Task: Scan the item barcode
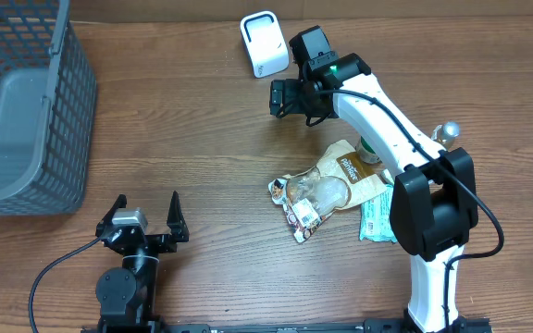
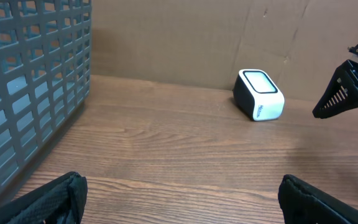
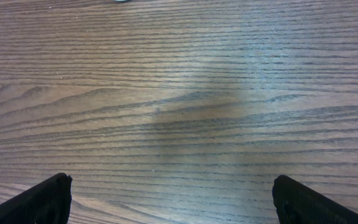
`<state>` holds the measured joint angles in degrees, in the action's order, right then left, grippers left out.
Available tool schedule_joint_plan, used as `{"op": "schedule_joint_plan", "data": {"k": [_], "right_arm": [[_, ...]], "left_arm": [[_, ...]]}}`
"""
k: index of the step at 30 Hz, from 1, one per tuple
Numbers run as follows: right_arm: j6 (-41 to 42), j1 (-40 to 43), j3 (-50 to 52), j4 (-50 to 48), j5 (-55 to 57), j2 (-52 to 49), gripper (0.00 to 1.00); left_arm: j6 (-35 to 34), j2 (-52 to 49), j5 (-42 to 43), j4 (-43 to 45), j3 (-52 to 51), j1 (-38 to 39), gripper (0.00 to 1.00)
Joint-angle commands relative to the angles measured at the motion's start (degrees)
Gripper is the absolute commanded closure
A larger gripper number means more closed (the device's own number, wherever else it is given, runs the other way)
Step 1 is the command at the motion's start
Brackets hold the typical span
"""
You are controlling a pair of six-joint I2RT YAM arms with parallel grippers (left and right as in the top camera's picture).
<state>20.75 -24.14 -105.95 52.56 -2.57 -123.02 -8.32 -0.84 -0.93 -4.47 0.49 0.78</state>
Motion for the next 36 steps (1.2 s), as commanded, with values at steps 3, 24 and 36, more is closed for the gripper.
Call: {"op": "schedule_joint_plan", "data": {"k": [3, 24, 36], "right_arm": [[-0.20, -0.57, -0.94, 0.42, 0.39, 5.42, 0.00], [-0.24, -0.22, -0.94, 0.81, 1.64, 37.99, 0.00], [-0.20, 5.14, 22.69, 1.53, 11.54, 61.46, 0.00]], "left_arm": [[1.51, 0.52, -0.55, 0.13, -0.22, 0.33, 0.01], [1.51, 0.52, -0.55, 0.13, -0.22, 0.33, 0.00], [1.51, 0.52, -0.55, 0.13, -0.22, 0.33, 0.01]]}}
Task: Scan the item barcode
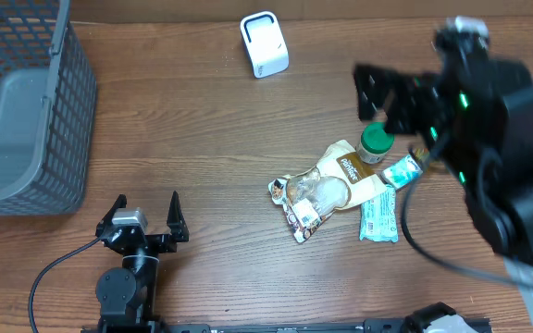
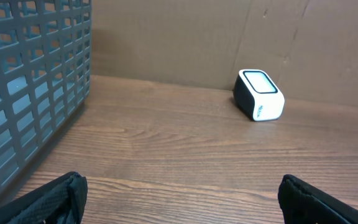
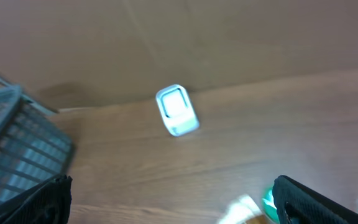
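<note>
The white barcode scanner [image 1: 265, 43] stands at the back of the table; it also shows in the left wrist view, scanner [image 2: 260, 94], and the right wrist view, scanner [image 3: 177, 111]. A pile of items lies right of centre: a green-lidded jar [image 1: 375, 143], a clear snack bag [image 1: 327, 190] and teal packets [image 1: 378, 218]. My right gripper [image 1: 384, 95] hangs high above the pile, blurred and open, with nothing between its fingertips [image 3: 303, 199]. At the front left, my left gripper [image 1: 146, 225] rests low and open, holding nothing.
A grey mesh basket [image 1: 26, 111] fills the left back corner; it appears as basket [image 2: 30, 93] and basket [image 3: 17, 155] in the wrist views. A brown cardboard wall [image 2: 229, 37] stands behind the scanner.
My right gripper was low over bare wood just right of the scanner. It is now raised high and further right, above the item pile, still open. The left arm has not moved.
</note>
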`<state>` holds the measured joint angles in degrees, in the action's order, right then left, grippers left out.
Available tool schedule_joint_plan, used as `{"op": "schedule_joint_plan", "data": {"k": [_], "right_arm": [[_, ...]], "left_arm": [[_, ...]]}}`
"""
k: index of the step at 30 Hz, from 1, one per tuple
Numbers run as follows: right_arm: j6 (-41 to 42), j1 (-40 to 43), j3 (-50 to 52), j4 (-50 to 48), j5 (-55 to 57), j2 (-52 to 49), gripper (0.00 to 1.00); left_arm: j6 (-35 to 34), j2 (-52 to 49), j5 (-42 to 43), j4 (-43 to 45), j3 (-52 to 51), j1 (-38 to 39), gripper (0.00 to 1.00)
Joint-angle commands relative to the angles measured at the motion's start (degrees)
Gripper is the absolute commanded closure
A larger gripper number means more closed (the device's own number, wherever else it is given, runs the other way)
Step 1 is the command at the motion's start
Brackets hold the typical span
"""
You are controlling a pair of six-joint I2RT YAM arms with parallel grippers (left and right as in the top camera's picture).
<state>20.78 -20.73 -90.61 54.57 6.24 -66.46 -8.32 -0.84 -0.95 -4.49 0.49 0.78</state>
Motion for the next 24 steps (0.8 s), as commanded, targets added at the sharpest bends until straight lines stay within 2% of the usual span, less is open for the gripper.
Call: {"op": "schedule_joint_plan", "data": {"k": [1, 12, 18, 24], "right_arm": [[-0.22, 2.32, 10.38, -0.22, 2.73, 7.48, 0.00], [-0.22, 10.16, 35.10, -0.09, 2.75, 34.95, 0.00], [-0.22, 14.67, 49.31, -5.42, 2.69, 50.90, 0.00], [-0.26, 16.09, 58.42, -14.58, 2.71, 59.41, 0.00]], "left_arm": [[1.51, 0.52, -0.52, 0.15, -0.22, 0.33, 0.01], [1.51, 0.52, -0.52, 0.15, -0.22, 0.33, 0.00], [1.51, 0.52, -0.52, 0.15, -0.22, 0.33, 0.01], [1.51, 0.52, -0.52, 0.15, -0.22, 0.33, 0.00]]}}
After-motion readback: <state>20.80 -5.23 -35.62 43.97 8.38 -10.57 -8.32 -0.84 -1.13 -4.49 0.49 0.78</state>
